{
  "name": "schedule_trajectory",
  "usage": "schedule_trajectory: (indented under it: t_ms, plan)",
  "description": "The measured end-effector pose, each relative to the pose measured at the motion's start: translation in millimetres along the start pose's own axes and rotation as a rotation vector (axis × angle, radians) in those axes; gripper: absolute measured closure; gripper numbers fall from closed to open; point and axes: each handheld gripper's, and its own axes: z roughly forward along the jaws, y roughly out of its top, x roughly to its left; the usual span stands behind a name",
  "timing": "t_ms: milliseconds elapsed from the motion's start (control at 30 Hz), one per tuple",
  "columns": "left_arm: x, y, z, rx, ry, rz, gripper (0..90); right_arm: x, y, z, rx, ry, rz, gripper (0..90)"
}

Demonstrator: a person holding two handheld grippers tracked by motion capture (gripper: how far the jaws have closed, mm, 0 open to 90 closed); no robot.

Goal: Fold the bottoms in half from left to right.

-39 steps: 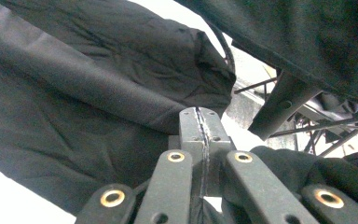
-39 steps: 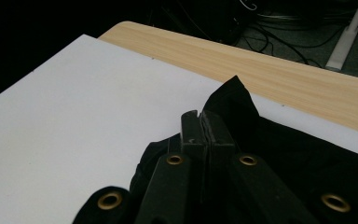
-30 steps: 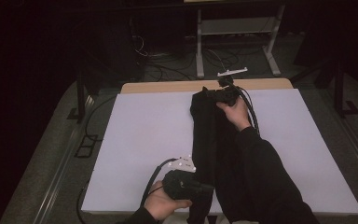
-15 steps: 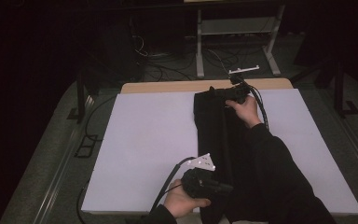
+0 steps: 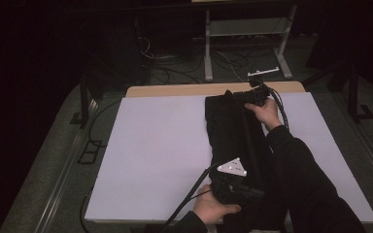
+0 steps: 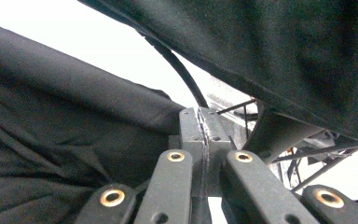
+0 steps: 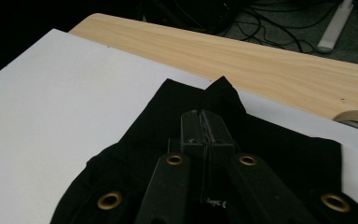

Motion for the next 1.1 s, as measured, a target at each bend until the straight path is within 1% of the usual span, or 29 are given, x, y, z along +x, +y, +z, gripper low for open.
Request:
schedule_trajectory:
  t_ms: [133,267,433,533,667,833,867,967,1033,1100]
  plan:
    - [2.0,2.0,7.1,0.007,-0.005,-0.005,88.9,-5.4,3.3,-6.1,0.007,-0.027,-0.025,87.3]
    - [4.9,4.4,13.6,-0.003,0.001,-0.031,88.9,-13.2,4.4,-10.5,0.006,-0.035,-0.013,87.3]
    - [5.2,7.3,24.8,-0.009,0.009,-0.038,88.9,-21.4,2.7,-9.9,0.008,-0.038,-0.012,87.4]
    - [5.2,6.3,36.0,0.003,0.009,-0.048,88.9,-22.0,0.4,-9.4,0.023,-0.05,-0.027,87.3]
    - [3.5,5.0,45.3,0.012,0.016,-0.064,88.9,-22.3,-1.9,-11.6,0.025,-0.058,-0.04,87.3]
    - [2.8,5.6,53.3,0.021,0.035,-0.079,88.9,-22.1,-4.0,-12.1,0.016,-0.054,-0.049,87.3]
    - [2.4,5.8,55.5,0.018,0.035,-0.087,88.9,-22.4,-4.6,-11.6,0.013,-0.052,-0.049,87.3]
    - [1.9,5.6,61.4,0.039,0.029,-0.09,88.9,-23.6,-7.9,-8.8,-0.002,-0.036,-0.048,87.3]
    - [3.3,4.9,66.3,0.055,0.032,-0.101,88.9,-24.1,-9.8,-7.8,-0.007,-0.033,-0.054,87.3]
    - [4.4,4.3,69.4,0.06,0.036,-0.116,88.9,-26.0,-11.5,-7.0,-0.01,-0.037,-0.062,87.3]
